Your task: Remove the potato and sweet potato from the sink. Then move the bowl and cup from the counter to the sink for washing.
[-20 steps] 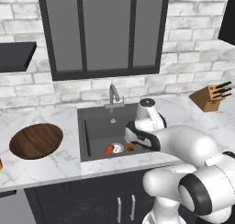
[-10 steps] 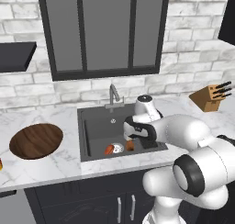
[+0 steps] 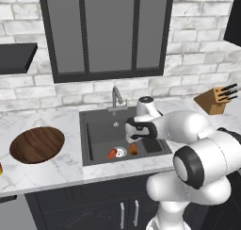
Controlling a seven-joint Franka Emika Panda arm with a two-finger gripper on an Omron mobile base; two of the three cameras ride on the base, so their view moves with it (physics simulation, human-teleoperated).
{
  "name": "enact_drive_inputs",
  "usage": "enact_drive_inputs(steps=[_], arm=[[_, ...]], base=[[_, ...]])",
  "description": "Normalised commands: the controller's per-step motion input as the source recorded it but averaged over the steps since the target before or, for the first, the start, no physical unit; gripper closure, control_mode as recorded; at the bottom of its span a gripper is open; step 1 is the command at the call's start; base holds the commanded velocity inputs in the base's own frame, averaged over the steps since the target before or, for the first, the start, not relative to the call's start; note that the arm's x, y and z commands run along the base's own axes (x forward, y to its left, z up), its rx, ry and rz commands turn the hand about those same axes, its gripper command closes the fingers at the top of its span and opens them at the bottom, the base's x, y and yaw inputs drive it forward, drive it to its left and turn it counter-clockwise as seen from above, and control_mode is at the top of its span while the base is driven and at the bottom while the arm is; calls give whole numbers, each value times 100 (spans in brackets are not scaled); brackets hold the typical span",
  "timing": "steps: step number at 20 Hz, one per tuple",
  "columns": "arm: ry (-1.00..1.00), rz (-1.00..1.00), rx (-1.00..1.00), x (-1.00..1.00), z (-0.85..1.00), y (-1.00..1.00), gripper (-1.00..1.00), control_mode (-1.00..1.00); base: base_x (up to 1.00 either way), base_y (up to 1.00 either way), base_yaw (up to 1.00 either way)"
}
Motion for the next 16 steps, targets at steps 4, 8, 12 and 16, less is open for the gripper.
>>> enact_drive_inputs(steps=[4, 8, 12, 16], arm=[[0, 0, 0, 1, -15, 0, -100, -100], [0, 0, 0, 6, -14, 0, -100, -100], [1, 0, 0, 7, -13, 0, -100, -100], [4, 0, 0, 10, -9, 0, -100, -100]], base=[[0, 0, 0], [0, 0, 0], [0, 0, 0], [0, 0, 0]])
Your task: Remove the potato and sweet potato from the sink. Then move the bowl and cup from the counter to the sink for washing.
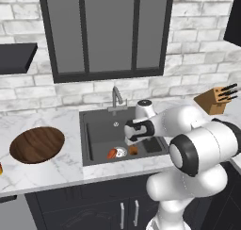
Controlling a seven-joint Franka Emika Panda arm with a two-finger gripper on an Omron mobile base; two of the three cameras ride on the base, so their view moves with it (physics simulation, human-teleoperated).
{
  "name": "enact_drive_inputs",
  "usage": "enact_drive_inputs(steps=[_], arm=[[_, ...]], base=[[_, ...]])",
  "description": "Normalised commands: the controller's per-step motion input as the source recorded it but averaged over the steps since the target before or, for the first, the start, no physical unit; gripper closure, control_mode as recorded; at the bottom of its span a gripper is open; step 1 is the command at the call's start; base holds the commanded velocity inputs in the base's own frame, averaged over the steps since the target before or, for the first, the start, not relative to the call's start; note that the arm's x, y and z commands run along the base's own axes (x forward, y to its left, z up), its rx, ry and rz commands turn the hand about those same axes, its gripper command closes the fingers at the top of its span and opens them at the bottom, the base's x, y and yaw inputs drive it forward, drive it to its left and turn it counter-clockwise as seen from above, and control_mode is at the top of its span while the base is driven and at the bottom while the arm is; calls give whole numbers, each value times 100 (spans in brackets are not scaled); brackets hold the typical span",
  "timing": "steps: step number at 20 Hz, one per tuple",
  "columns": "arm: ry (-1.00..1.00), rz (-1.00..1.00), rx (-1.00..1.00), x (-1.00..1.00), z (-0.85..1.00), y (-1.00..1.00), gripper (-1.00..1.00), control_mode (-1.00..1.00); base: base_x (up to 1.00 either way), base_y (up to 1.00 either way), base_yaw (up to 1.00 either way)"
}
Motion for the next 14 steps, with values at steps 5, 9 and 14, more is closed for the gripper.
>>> enact_drive_inputs(steps=[5, 9, 14], arm=[[5, 0, 0, 7, -11, 0, -100, -100], [4, 0, 0, 3, -11, 0, -100, -100], [5, 0, 0, 3, -11, 0, -100, -100]], base=[[0, 0, 0], [0, 0, 0], [0, 0, 0]])
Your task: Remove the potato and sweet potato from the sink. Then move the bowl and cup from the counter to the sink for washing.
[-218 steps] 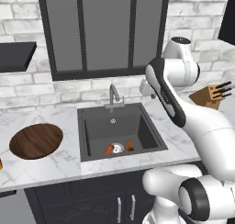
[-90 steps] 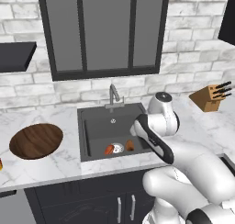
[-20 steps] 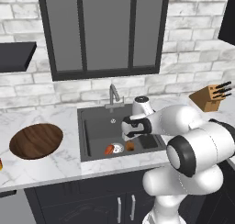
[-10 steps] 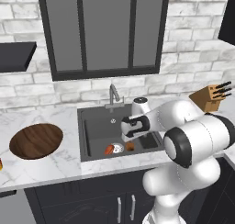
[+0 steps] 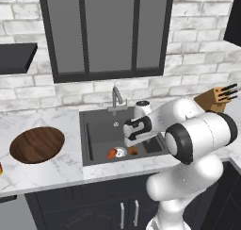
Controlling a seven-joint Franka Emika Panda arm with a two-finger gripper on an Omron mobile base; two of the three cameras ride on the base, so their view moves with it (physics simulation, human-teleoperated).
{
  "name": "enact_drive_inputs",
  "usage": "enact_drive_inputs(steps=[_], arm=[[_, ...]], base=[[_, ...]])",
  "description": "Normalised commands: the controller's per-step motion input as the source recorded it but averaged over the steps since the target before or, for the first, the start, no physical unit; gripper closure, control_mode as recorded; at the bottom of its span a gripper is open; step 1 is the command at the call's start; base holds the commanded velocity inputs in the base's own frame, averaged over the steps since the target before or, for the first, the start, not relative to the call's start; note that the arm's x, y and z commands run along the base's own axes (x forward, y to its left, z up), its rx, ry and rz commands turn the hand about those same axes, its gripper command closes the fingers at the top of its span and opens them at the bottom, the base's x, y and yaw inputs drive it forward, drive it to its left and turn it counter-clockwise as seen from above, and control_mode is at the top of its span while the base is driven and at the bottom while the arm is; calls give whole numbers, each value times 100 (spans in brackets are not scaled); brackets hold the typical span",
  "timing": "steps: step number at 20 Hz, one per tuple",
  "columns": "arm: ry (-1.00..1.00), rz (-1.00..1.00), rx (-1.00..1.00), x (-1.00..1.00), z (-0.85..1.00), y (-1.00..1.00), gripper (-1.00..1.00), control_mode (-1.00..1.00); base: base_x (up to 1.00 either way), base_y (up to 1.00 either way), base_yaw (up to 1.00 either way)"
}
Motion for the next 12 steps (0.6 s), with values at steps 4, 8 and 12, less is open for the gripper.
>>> enact_drive_inputs(steps=[4, 8, 12], arm=[[5, 0, 0, 5, -10, 0, -100, -100], [5, 0, 0, 3, -11, 0, -100, -100], [4, 0, 0, 2, -11, 0, -100, -100]], base=[[0, 0, 0], [0, 0, 0], [0, 0, 0]])
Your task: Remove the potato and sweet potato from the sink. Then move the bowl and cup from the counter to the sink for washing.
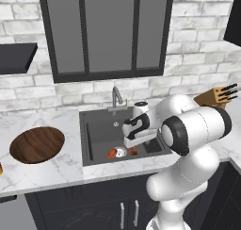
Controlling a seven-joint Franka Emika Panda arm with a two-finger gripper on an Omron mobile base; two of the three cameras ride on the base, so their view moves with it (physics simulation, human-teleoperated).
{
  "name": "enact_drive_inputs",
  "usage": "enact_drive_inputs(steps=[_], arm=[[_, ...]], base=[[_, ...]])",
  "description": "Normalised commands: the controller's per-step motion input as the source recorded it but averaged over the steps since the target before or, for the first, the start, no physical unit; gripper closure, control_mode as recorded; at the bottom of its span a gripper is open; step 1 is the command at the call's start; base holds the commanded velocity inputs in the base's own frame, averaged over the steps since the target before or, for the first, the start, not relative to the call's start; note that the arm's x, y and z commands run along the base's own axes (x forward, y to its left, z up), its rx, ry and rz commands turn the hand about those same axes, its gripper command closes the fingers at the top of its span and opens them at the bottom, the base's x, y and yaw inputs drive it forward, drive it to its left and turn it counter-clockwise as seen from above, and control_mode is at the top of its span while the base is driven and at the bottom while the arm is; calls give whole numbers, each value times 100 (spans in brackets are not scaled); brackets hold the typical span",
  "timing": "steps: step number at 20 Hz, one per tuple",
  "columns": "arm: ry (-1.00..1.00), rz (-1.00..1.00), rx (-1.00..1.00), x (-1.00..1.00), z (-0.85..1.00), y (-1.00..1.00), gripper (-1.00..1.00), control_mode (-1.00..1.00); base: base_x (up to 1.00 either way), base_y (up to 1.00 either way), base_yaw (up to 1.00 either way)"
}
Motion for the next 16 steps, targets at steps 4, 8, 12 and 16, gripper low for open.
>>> enact_drive_inputs(steps=[4, 8, 12, 16], arm=[[4, 0, 0, 1, -12, 0, -100, -100], [2, 0, 0, 0, -14, 0, -100, -100], [1, 0, 0, 0, -13, 0, -100, -100], [0, -1, 0, 2, -12, 0, -100, -100]], base=[[0, 0, 0], [0, 0, 0], [0, 0, 0], [0, 0, 0]])
